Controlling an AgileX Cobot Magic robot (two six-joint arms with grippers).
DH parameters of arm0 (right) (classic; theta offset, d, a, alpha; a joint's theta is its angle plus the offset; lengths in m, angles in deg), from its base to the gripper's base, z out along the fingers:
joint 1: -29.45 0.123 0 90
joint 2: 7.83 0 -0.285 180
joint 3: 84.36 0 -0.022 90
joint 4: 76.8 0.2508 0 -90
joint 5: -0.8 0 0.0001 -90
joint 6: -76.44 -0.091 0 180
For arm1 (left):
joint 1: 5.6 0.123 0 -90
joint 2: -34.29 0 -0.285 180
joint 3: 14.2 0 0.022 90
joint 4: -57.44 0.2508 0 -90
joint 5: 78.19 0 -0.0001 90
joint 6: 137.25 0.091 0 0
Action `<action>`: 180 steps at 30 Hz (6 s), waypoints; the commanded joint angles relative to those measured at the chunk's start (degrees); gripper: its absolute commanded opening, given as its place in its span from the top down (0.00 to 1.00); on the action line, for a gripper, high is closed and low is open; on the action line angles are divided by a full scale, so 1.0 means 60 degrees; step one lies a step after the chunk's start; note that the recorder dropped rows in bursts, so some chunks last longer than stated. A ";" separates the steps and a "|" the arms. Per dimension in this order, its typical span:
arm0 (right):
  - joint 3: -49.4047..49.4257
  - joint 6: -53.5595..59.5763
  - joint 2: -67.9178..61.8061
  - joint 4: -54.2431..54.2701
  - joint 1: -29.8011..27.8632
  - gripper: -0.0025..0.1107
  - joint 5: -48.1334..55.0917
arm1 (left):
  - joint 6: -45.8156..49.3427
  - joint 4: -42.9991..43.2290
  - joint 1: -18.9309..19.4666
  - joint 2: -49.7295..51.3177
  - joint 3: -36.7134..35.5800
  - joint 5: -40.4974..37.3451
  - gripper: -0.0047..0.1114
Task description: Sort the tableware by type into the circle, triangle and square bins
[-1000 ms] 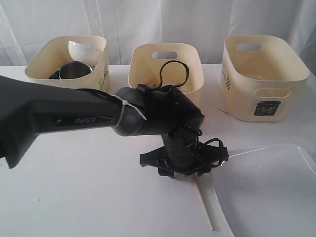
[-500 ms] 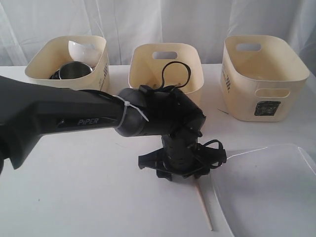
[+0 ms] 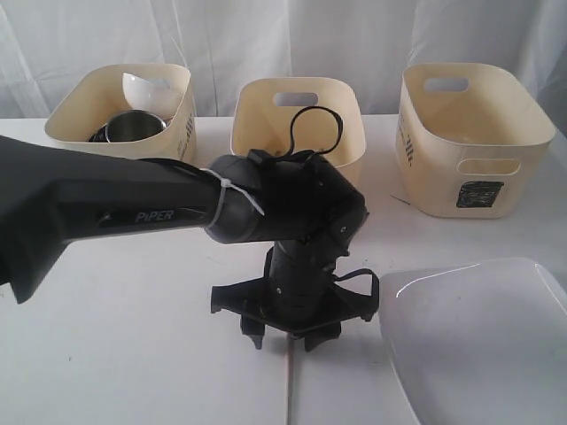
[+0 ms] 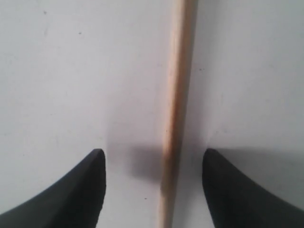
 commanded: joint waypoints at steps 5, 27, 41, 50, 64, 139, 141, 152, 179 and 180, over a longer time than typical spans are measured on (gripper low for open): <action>0.0054 -0.0002 0.0026 -0.0014 0.0003 0.98 -0.0049 | 0.0020 0.0131 -0.0037 -0.0155 -0.0078 0.0269 0.42; 0.0054 -0.0002 0.0026 -0.0014 0.0003 0.98 -0.0049 | 0.0530 -0.0251 -0.0037 -0.0275 -0.0361 0.0466 0.42; 0.0054 -0.0002 0.0026 -0.0014 0.0003 0.98 -0.0049 | 0.0699 -0.0699 -0.0037 -0.0275 -0.0860 0.1002 0.73; 0.0054 -0.0002 0.0026 -0.0014 0.0003 0.98 -0.0049 | 0.1282 -0.0647 -0.0037 -0.0348 -0.0860 0.0963 0.96; 0.0054 -0.0002 0.0026 -0.0014 0.0003 0.98 -0.0049 | 0.2012 -0.0237 -0.0875 -0.1794 -0.0860 0.0168 0.96; 0.0054 -0.0001 0.0026 -0.0032 0.0003 0.98 -0.0049 | 0.2483 0.5749 0.0737 -0.0770 0.3589 0.2795 0.54; 0.0054 -0.0001 0.0026 -0.0032 0.0003 0.98 -0.0049 | 0.2862 0.5194 0.0459 -0.0934 0.3569 0.2359 0.54; 0.0054 -0.0001 0.0026 -0.0034 0.0003 0.98 -0.0049 | 0.4407 0.2769 -0.0583 -0.1922 0.2432 0.0320 0.54; 0.0054 -0.0001 0.0026 -0.0034 0.0003 0.98 -0.0049 | 0.3768 0.1235 -0.0689 -0.4455 -0.2932 0.1253 0.54; 0.0054 -0.0001 0.0026 -0.0034 0.0003 0.98 -0.0049 | 0.3912 0.1235 -0.0689 -0.4455 -0.2932 0.1249 0.54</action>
